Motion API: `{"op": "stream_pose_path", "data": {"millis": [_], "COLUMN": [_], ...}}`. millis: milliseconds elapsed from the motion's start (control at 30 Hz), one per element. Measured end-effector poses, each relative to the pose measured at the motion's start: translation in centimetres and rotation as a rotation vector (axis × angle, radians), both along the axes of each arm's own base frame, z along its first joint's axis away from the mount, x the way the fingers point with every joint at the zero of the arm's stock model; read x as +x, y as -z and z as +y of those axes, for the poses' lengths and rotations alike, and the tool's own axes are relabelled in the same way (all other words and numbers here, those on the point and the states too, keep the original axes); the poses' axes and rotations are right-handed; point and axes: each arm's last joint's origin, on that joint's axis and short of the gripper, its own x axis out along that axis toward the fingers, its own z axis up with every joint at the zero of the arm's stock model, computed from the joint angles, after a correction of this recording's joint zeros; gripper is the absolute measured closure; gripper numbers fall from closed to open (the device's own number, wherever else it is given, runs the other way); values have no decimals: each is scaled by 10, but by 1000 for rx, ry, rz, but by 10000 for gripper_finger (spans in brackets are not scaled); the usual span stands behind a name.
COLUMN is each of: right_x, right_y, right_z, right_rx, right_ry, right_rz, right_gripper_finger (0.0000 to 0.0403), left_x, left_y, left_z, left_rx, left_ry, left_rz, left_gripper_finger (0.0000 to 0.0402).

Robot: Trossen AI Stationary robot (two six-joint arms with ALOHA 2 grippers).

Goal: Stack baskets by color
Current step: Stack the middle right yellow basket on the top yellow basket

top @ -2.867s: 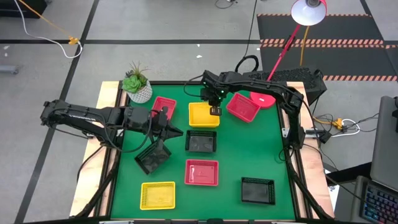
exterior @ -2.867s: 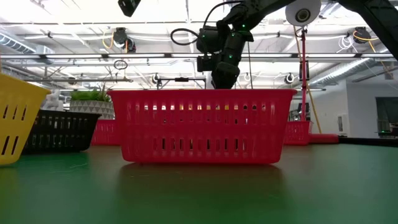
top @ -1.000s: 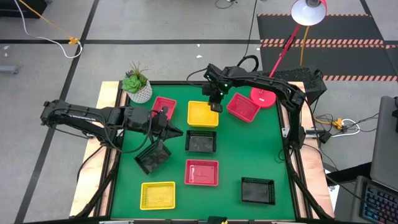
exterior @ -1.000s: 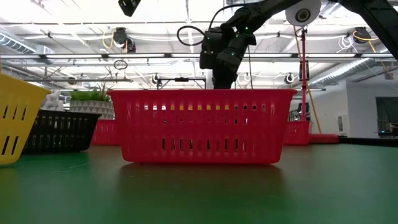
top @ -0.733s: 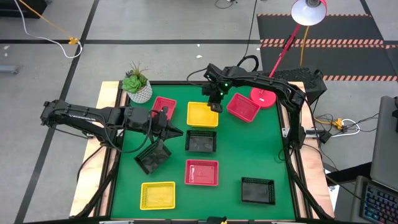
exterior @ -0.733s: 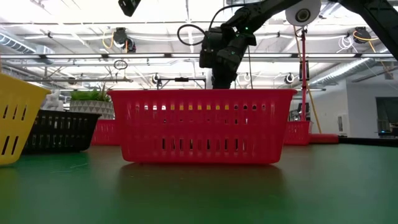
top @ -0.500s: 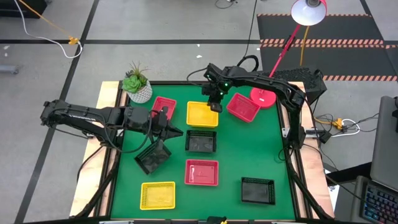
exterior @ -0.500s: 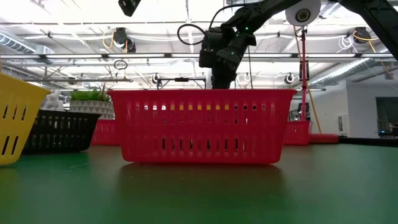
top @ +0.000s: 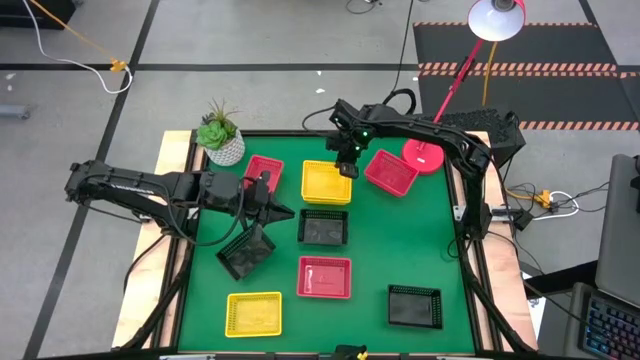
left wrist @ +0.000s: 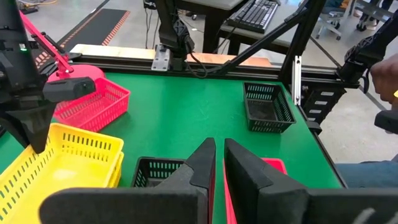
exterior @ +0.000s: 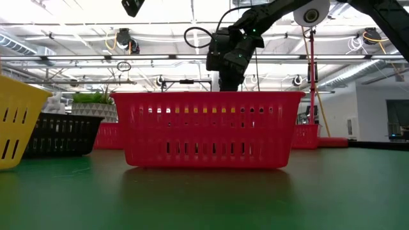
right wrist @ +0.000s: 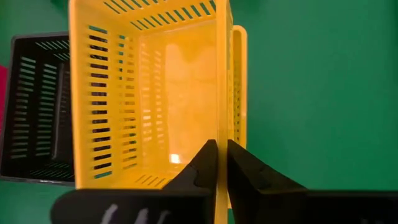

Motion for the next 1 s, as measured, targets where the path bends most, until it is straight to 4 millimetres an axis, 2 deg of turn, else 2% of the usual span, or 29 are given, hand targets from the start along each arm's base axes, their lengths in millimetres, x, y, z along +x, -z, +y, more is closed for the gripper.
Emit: {"op": "stream_pose_path", "data": {"millis": [167,333,600,833,1000], "right_x": [0,-1,-3,-6,-5], "right_y": [0,14,22,7,-4], "right_z": [0,1,1,6,17], "right_rx": [0,5,-37,-61,-171], "right_ry": [1,2,17,48,83], "right_rz": [4,12,46,24,54], "right_gripper_finger": [355,332,322,319,280], "left_x": [0,0,0,0,0], "left_y": [0,0,0,0,0], "left_z": [0,0,0,0,0], "left_rx": [0,0,3,4,5], "left_ry": [0,0,1,1,1], "left_rz": [0,0,0,0,-1], "left_gripper_finger": [366,366,366,366,366]}}
